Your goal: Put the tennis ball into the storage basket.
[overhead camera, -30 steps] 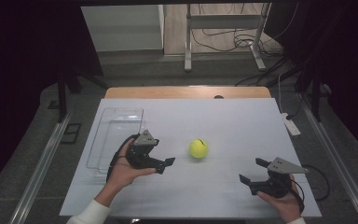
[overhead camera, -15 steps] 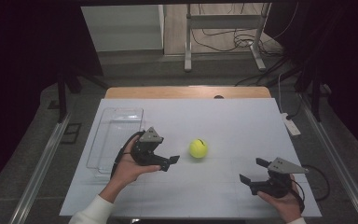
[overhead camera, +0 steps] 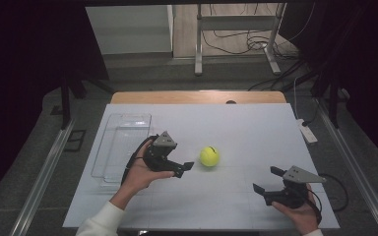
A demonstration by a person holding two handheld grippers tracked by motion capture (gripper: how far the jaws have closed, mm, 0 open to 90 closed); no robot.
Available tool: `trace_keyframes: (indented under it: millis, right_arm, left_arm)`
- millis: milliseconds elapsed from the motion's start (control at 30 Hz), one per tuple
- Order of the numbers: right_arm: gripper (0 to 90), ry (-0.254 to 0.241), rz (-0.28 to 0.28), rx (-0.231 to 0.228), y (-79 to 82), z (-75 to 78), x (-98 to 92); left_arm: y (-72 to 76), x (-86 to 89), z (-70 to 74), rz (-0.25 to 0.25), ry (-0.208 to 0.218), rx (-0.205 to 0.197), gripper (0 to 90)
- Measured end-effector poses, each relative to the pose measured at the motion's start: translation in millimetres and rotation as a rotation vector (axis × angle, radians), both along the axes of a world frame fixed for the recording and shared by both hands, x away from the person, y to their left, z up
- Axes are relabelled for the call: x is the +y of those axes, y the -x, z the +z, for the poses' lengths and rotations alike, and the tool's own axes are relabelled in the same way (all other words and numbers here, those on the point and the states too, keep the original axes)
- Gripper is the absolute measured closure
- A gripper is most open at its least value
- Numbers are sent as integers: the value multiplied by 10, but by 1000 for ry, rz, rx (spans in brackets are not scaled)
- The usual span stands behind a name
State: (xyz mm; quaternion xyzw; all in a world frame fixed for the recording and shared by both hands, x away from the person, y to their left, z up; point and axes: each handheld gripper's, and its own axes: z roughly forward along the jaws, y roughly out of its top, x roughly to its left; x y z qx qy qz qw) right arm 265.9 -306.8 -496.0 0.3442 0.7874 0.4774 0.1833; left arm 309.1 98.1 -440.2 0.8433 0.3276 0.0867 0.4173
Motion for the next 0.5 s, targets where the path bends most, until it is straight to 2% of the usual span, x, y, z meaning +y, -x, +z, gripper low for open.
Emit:
trace_keyframes:
  millis: [500]
  right_arm:
    - [77,-2,2,2,-1,-1,6]
  left_arm:
    - [-120,-169,43,-23,-9,6,90]
